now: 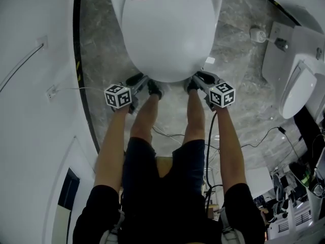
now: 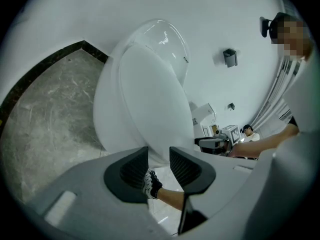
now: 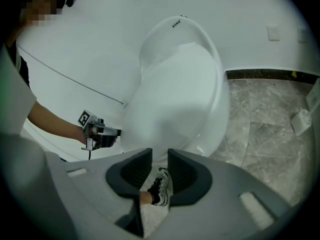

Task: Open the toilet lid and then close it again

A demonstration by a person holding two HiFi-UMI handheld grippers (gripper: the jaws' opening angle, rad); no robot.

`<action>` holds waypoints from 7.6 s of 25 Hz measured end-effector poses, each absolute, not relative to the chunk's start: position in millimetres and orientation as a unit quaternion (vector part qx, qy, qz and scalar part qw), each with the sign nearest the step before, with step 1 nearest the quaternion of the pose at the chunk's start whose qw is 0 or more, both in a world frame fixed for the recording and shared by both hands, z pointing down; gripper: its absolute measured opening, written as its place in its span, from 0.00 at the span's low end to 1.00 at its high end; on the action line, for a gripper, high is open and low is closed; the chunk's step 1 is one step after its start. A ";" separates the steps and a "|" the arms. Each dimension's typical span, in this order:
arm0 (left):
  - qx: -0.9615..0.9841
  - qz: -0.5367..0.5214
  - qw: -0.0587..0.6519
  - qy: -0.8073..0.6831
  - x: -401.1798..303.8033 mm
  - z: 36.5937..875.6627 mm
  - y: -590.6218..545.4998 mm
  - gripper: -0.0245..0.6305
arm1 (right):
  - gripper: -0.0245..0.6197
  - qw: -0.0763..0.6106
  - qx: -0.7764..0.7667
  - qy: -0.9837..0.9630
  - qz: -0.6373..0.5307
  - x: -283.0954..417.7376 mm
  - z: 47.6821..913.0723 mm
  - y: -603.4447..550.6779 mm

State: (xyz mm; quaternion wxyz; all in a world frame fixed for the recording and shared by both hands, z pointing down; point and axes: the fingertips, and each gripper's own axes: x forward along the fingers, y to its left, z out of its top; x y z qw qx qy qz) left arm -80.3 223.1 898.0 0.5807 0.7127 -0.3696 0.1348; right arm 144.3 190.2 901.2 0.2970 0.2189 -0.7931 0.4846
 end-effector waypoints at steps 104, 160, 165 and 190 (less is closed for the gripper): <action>0.587 -0.131 0.707 -0.373 -90.1 692.7 173.3 0.12 | 0.20 0.231 0.239 -0.769 0.546 134.8 696.7 141.2; 0.652 -0.063 0.677 -0.334 -91.8 641.3 143.2 0.15 | 0.30 0.491 0.239 -0.837 0.036 68.5 641.3 135.0; 0.672 -0.021 0.659 -0.335 -93.3 635.1 145.4 0.16 | 0.30 0.486 0.240 -0.840 0.033 66.1 635.8 132.1; 0.790 0.299 0.280 -0.456 -112.4 578.7 128.5 0.13 | 0.27 0.484 0.179 -0.856 0.022 59.9 601.1 103.9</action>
